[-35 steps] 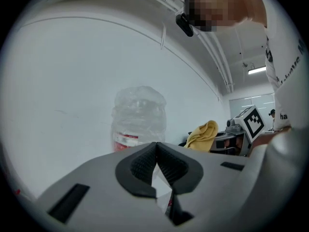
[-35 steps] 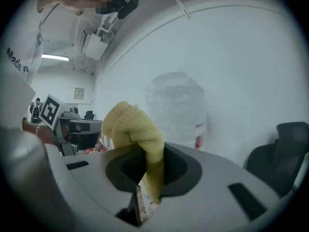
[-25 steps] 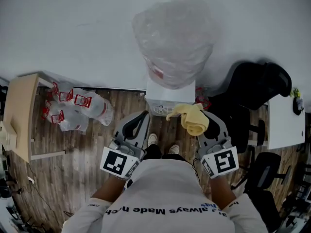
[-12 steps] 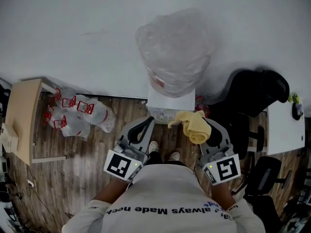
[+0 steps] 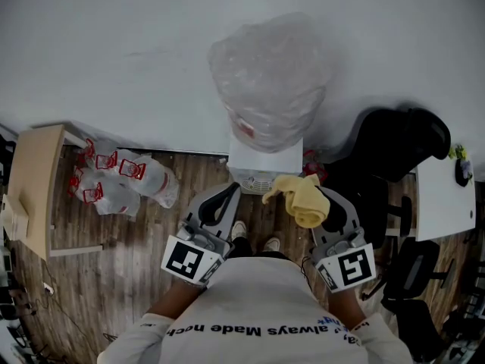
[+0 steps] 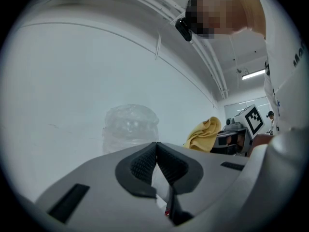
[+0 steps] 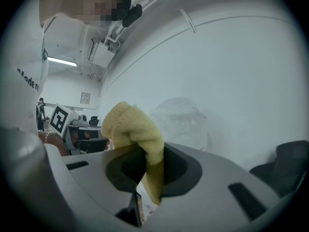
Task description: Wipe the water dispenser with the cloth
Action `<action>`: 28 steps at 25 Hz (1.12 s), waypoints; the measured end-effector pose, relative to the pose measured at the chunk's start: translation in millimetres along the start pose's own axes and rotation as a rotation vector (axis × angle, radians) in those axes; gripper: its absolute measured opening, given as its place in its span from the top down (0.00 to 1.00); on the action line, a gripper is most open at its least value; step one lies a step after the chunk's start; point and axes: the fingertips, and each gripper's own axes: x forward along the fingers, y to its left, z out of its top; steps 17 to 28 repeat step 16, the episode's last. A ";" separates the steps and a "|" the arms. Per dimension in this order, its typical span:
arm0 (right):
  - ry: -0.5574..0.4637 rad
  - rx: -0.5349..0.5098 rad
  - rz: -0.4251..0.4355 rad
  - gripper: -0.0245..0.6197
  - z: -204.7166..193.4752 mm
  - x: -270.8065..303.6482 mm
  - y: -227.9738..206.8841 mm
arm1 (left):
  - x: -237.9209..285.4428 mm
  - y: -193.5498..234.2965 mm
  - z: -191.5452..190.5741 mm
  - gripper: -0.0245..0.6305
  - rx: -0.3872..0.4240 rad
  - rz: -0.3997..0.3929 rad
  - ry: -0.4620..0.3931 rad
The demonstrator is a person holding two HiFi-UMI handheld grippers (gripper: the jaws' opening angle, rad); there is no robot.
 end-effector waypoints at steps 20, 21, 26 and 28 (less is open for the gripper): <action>-0.019 -0.003 -0.002 0.87 3.0 -10.4 -1.3 | -4.3 -10.1 1.6 0.93 0.004 0.007 -0.007; -0.019 -0.003 -0.002 0.87 3.0 -10.4 -1.3 | -4.3 -10.1 1.6 0.93 0.004 0.007 -0.007; -0.019 -0.003 -0.002 0.87 3.0 -10.4 -1.3 | -4.3 -10.1 1.6 0.93 0.004 0.007 -0.007; -0.019 -0.003 -0.002 0.87 3.0 -10.4 -1.3 | -4.3 -10.1 1.6 0.93 0.004 0.007 -0.007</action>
